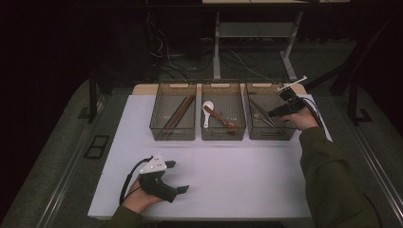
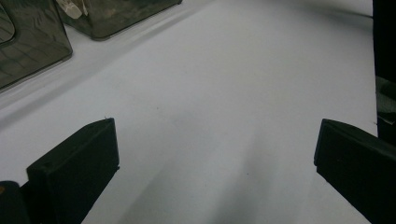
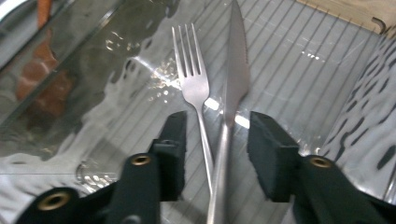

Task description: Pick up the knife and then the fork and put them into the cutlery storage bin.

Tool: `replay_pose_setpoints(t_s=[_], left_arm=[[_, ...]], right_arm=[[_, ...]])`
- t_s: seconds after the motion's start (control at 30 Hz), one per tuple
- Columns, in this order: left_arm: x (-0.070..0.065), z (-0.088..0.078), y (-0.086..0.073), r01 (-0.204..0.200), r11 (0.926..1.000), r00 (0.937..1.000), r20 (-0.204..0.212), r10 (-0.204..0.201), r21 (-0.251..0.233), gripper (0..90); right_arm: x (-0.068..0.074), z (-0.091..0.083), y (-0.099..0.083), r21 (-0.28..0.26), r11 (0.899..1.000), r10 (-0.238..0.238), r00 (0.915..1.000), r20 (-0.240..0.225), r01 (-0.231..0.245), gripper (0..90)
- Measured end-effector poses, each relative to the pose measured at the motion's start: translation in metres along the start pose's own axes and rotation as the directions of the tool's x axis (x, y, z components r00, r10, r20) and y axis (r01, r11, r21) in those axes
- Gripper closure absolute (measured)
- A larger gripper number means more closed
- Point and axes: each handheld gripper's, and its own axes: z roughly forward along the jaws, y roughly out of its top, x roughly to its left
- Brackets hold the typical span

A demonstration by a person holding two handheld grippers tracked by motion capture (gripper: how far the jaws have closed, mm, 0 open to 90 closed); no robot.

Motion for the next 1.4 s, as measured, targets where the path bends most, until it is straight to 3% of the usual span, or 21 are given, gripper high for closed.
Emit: replay_pose_setpoints(t_s=[0.33,0.57,1.03,1.23,1.4], left_arm=[[0.001,0.000,0.001,0.001,1.0000,1.0000,-0.002,-0.001,0.005,0.0],[0.001,0.001,0.001,-0.001,1.0000,1.0000,-0.004,0.001,0.009,0.0],[0.000,0.000,0.001,0.001,1.0000,1.0000,0.003,-0.001,0.001,0.0],[-0.001,0.000,0.001,0.001,1.0000,1.0000,0.007,-0.001,-0.002,0.0],[-0.002,-0.001,0.001,0.001,1.0000,1.0000,0.006,-0.001,-0.006,0.0]], right_arm=[[0.005,-0.013,-0.003,-0.091,0.996,0.001,0.9994,-0.035,-0.004,36.6],[0.009,-0.028,-0.008,-0.189,0.982,-0.010,0.9989,-0.047,0.001,27.2],[0.024,-0.057,-0.039,-0.311,0.950,-0.033,0.9905,-0.133,-0.010,22.0],[0.036,-0.060,-0.057,-0.334,0.942,-0.073,0.9879,-0.137,0.023,19.4],[0.048,-0.064,-0.071,-0.355,0.933,-0.120,0.9809,-0.153,0.059,18.8]])
